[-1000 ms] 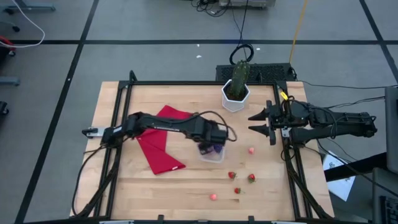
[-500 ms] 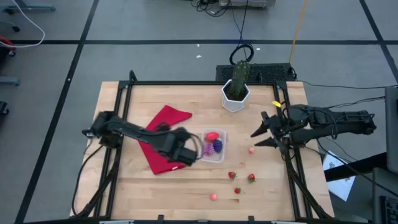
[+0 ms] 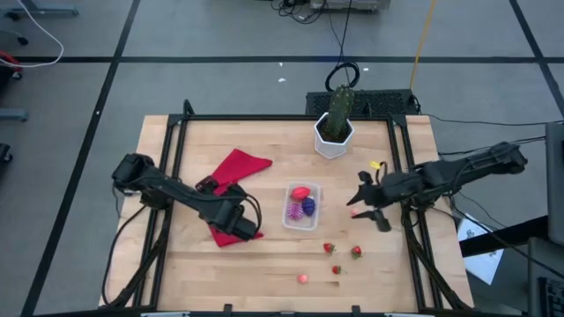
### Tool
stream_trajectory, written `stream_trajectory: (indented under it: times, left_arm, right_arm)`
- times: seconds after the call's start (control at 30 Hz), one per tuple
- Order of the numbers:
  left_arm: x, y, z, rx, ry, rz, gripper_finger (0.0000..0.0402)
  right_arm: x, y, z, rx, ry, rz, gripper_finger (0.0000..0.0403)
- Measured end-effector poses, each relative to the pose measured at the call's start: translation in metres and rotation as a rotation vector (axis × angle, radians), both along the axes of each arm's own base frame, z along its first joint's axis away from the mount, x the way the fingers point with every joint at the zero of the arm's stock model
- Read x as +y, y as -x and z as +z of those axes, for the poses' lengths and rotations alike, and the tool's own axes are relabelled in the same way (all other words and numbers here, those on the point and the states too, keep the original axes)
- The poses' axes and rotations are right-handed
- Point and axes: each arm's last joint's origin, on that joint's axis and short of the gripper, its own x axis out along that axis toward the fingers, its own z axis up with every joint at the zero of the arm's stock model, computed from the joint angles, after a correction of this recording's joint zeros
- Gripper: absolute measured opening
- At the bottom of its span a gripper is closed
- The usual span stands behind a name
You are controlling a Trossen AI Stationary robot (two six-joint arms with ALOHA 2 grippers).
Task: Pick and placing Produce into tupperware
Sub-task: Put the top pink peach into the transparent bin
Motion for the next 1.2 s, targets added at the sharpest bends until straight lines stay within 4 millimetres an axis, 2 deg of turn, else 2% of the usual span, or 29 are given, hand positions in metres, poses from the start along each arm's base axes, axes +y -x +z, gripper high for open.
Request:
stream_trajectory:
  times: [0.2,0.33,0.47,0.63,0.83,1.2]
  left_arm:
    - [0.017,0.011,-0.008,0.052,-0.02,0.026,0.0379]
    - [0.025,0.031,-0.007,0.017,0.0,0.129,0.0379]
    - [0.025,0.051,0.003,-0.054,0.033,0.19,0.0379]
    - [0.026,0.065,0.02,-0.164,0.048,0.205,0.0379]
    - [0.031,0.068,0.027,-0.215,-0.001,0.176,0.0379]
    - [0.032,0.067,0.027,-0.209,-0.016,0.148,0.0379]
  right_arm:
    - [-0.005,-0.01,-0.025,0.199,0.172,-0.134,0.0185]
    - [-0.008,-0.008,-0.03,0.273,0.145,-0.192,0.0185]
    - [-0.006,0.001,-0.031,0.336,0.086,-0.229,0.0185]
    - [0.0,0.01,-0.036,0.437,0.036,-0.289,0.0185]
    - [0.006,0.013,-0.043,0.533,0.039,-0.327,0.0185]
    - [0.013,-0.006,-0.065,0.63,0.101,-0.325,0.0185]
